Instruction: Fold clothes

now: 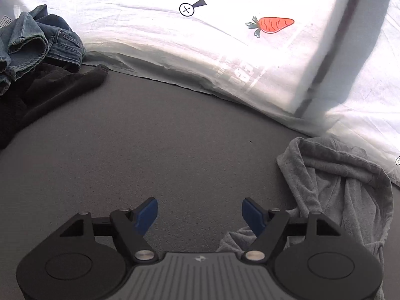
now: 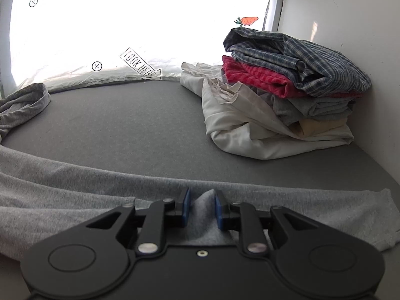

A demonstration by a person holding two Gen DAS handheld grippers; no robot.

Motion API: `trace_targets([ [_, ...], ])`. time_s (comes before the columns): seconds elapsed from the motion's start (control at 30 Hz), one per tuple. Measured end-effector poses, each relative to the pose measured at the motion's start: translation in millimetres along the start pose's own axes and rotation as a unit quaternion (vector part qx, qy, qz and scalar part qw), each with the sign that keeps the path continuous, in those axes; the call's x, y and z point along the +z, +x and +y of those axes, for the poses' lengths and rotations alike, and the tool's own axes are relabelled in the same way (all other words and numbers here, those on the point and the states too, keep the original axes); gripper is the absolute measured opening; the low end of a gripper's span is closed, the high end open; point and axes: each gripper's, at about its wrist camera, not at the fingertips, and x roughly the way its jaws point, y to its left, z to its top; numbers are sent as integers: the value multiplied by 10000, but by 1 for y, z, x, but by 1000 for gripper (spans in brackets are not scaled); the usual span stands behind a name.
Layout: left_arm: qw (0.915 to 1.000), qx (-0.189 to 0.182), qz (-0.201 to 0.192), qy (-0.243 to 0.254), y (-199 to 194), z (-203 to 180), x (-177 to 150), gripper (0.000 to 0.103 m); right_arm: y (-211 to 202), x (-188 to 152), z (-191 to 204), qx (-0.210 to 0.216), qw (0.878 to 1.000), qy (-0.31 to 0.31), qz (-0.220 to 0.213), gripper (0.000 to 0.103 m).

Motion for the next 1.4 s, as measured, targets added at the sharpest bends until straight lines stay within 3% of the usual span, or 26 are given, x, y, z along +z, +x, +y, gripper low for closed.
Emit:
trace_targets([
  [0.03,9995,101,-25,-313,-1,9,7,80,1,0,-3,-6,9999,107,21,28],
  [0.07,9981,-25,-65,-612,-8,19,10,80,2,1,-8,-47,9996,270,72,38],
  [0.1,9976,-74,-82,-688,-16,23,8,81,4,2,-15,-87,9985,511,159,55],
  [0.17,9965,-162,-113,-814,-33,31,4,81,7,4,-29,20,9950,941,347,68],
  [0.2,9982,-80,-72,-585,-40,28,-4,81,8,7,-32,181,9947,893,469,72],
  [0.3,9997,170,61,155,-62,18,-31,84,7,13,-34,345,9921,909,795,74],
  [0.47,9932,483,371,990,-83,10,-100,87,-9,6,-43,874,9728,1921,959,74],
  [0.57,9873,936,452,1203,-84,19,-131,90,-17,1,-37,863,9741,1829,1012,74],
  [0.67,9888,1128,343,918,-89,41,-141,98,-25,-2,-35,856,9749,1790,1007,75],
  [0.73,9899,1136,405,739,-89,53,-140,100,-29,-2,-35,944,9725,1853,1044,61],
  [0.8,9900,1147,420,705,-89,59,-139,101,-35,-1,-37,894,9730,1874,1005,18],
  [0.87,9894,1133,418,809,-90,60,-139,101,-47,2,-46,1022,9688,2099,831,13],
  [0.97,9868,1159,323,1086,-91,55,-142,101,-72,3,-65,1362,9501,2788,309,13],
  [1.03,9864,1157,308,1129,-90,55,-143,103,-78,4,-70,1326,9458,2958,211,13],
  [1.07,9867,1128,322,1124,-90,56,-142,103,-75,3,-67,1129,9542,2752,311,14],
  [1.13,9874,1070,350,1114,-89,58,-140,103,-63,1,-51,311,9783,1911,741,22],
  [1.17,9866,1043,394,1192,-89,57,-139,103,-57,-2,-45,-46,9835,1549,932,22],
  [1.23,9842,1002,486,1375,-88,57,-135,103,-56,-9,-47,44,9808,1656,1033,26],
  [1.3,9822,1025,518,1485,-90,57,-133,103,-59,-16,-54,245,9716,2137,987,54],
  [1.4,9840,941,508,1427,-94,62,-134,103,-56,-24,-55,435,9601,2565,1023,55],
])
